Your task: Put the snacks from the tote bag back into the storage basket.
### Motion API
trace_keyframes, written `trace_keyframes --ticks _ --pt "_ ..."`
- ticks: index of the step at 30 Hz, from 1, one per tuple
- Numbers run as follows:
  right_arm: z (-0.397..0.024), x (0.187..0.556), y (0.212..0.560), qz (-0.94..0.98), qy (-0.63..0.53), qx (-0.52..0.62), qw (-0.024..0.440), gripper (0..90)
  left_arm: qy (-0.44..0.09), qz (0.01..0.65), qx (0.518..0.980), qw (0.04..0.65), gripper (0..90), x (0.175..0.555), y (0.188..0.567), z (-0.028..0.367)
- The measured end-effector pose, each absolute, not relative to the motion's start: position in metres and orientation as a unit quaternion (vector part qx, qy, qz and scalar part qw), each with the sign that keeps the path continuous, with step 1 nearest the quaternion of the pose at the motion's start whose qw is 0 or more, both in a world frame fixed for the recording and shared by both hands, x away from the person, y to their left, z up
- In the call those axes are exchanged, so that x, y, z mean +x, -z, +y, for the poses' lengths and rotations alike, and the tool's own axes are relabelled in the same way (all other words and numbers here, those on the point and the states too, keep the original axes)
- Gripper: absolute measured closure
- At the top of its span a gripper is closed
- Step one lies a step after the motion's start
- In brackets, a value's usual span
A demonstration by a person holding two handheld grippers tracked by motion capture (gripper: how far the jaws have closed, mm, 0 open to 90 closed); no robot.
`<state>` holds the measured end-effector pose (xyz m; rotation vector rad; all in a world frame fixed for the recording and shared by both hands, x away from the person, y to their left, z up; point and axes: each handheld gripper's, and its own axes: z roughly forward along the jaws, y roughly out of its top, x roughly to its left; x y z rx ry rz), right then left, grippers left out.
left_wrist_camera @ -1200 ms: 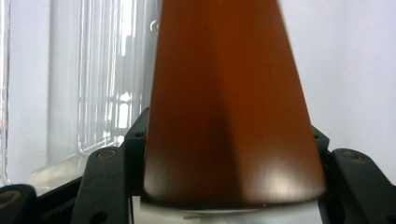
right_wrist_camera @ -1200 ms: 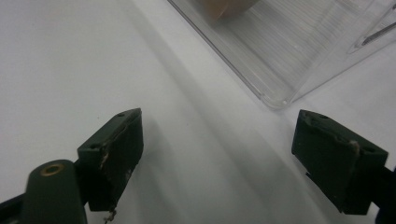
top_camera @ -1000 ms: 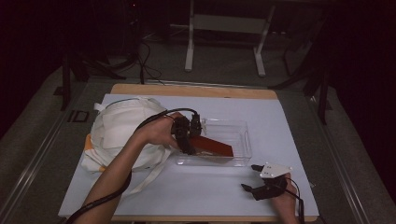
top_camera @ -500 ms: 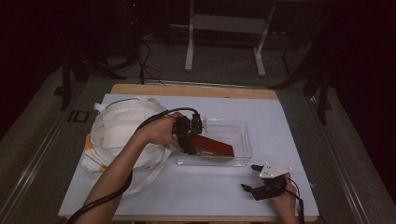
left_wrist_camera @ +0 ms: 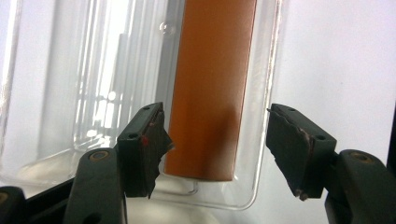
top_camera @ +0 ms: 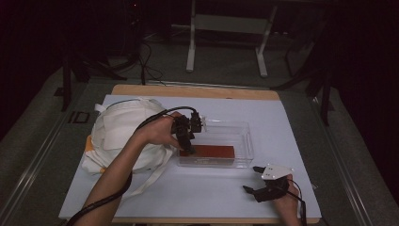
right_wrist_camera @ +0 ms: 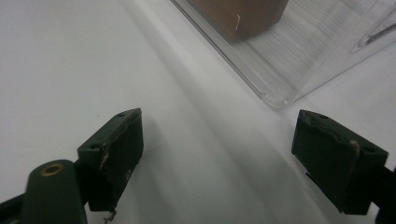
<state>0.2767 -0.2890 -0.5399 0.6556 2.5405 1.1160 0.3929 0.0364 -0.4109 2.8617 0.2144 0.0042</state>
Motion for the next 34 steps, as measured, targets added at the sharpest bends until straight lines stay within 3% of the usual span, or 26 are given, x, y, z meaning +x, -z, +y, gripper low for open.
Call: trace_keyframes --ticks 22,34 --pt "-0.289 0.277 0.540 0.881 -0.388 0.228 0.145 16.7 -0.046 0.110 0.982 0.144 38.7 0.389 0.403 0.060" --pt "-0.289 0.277 0.540 0.881 -0.388 0.228 0.148 16.7 -0.082 0.161 0.962 0.205 38.6 0.370 0.400 0.084"
